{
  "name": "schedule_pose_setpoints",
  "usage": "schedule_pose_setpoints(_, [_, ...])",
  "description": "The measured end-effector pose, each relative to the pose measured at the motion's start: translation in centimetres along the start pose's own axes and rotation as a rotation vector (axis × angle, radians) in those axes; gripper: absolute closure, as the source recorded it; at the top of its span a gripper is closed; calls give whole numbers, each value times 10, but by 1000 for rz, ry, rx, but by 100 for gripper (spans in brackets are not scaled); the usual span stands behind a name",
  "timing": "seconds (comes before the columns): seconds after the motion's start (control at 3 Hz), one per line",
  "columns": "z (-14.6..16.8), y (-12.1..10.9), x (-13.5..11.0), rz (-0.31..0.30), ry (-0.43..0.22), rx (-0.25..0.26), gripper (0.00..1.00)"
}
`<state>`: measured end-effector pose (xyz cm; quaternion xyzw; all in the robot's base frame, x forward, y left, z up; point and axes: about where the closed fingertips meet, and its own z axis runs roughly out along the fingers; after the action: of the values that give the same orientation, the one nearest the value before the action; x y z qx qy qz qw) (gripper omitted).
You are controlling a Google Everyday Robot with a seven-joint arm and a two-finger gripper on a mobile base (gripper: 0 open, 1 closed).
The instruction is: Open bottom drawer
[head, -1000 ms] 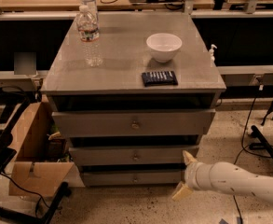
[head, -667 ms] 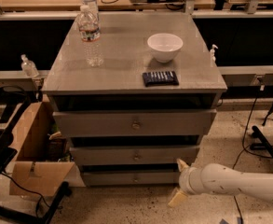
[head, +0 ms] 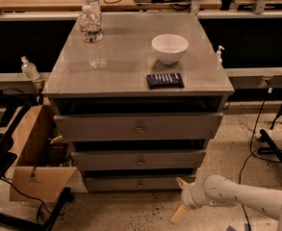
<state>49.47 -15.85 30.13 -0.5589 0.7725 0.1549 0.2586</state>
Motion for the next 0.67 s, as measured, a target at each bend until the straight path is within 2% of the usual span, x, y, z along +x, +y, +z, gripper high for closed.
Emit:
schedule_pose_setpoints(0.33, [55, -25, 24, 0, -47, -31, 0])
schedule_pose_setpoints(0.67, [85, -50, 28, -28, -48, -25, 0])
